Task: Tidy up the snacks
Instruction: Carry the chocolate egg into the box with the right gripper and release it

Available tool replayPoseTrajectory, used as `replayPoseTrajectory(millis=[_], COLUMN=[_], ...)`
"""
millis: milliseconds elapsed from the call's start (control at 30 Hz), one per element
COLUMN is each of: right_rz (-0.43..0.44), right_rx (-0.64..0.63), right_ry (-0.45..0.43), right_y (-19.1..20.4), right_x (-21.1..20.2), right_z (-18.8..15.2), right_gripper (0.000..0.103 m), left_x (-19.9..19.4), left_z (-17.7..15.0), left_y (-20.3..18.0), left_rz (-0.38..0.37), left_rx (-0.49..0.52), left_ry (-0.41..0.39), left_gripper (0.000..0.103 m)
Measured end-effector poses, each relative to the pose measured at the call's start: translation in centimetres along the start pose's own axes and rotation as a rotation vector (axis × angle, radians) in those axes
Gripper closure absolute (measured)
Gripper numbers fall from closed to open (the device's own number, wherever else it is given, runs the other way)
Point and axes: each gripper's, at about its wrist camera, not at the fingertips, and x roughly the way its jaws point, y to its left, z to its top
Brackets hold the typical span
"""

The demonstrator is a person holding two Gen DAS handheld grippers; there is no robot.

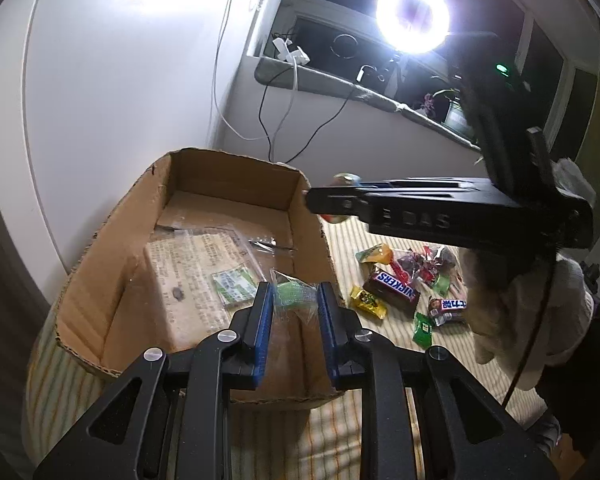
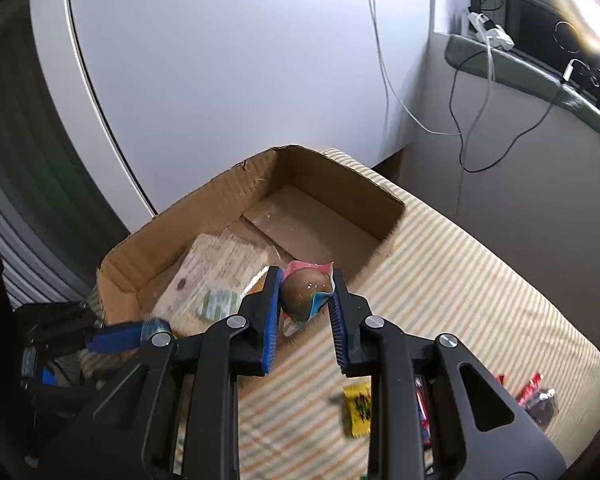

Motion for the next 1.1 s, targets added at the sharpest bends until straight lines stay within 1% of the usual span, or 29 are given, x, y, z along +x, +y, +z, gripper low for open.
replayPoseTrajectory(millis=[133, 300, 433, 567, 600, 633, 667, 700, 800, 900, 1100], right_rz=[0.007, 0.017, 0.021, 0.012, 0.014, 0.012, 0.01, 0.008, 0.0, -0.012, -0.023], right_rx=[-0.008, -0.004, -0.007, -0.01, -0.008, -0.007, -0.009, -0.012, -0.012, -0.011, -0.016], right_ry=[0.019, 0.035, 0.043, 0.029, 0.027, 0.024, 0.018, 0.01, 0.0, -0.012, -0.024], right_y=[0.6, 0.8, 0.9, 1.0, 1.0, 0.9, 0.9, 0.9, 0.8, 0.6, 0.2], right_x=[1.8, 3.2, 3.6, 3.5, 3.4, 3.3, 3.1, 2.9, 2.4, 1.9, 0.5], right_z=[0.7, 0.8, 0.6, 0.7, 0.8, 0.8, 0.8, 0.8, 0.9, 0.9, 0.6], right_gripper=[0.079, 0.079, 0.079, 0.078, 0.07, 0.063, 0.049, 0.044, 0.043, 0.036, 0.036], left_x=[0.1, 0.1, 0.2, 0.0, 0.0, 0.0, -0.1, -0.1, -0.2, -0.3, -0.7], left_z=[0.1, 0.1, 0.1, 0.1, 0.1, 0.1, 0.1, 0.1, 0.2, 0.1, 0.1], left_y=[0.4, 0.7, 0.6, 0.3, 0.3, 0.2, 0.3, 0.3, 0.3, 0.1, -0.6], left_rz=[-0.003, -0.005, -0.002, 0.001, 0.005, 0.014, 0.021, 0.023, 0.022, 0.021, 0.017], left_rx=[-0.01, -0.012, -0.008, -0.002, -0.002, -0.003, -0.006, -0.008, -0.01, -0.006, -0.002], left_ry=[0.002, 0.002, 0.002, 0.002, 0.001, 0.0, -0.002, -0.005, -0.006, -0.007, -0.013], left_gripper=[0.082, 0.082, 0.082, 0.081, 0.074, 0.062, 0.058, 0.057, 0.057, 0.057, 0.057])
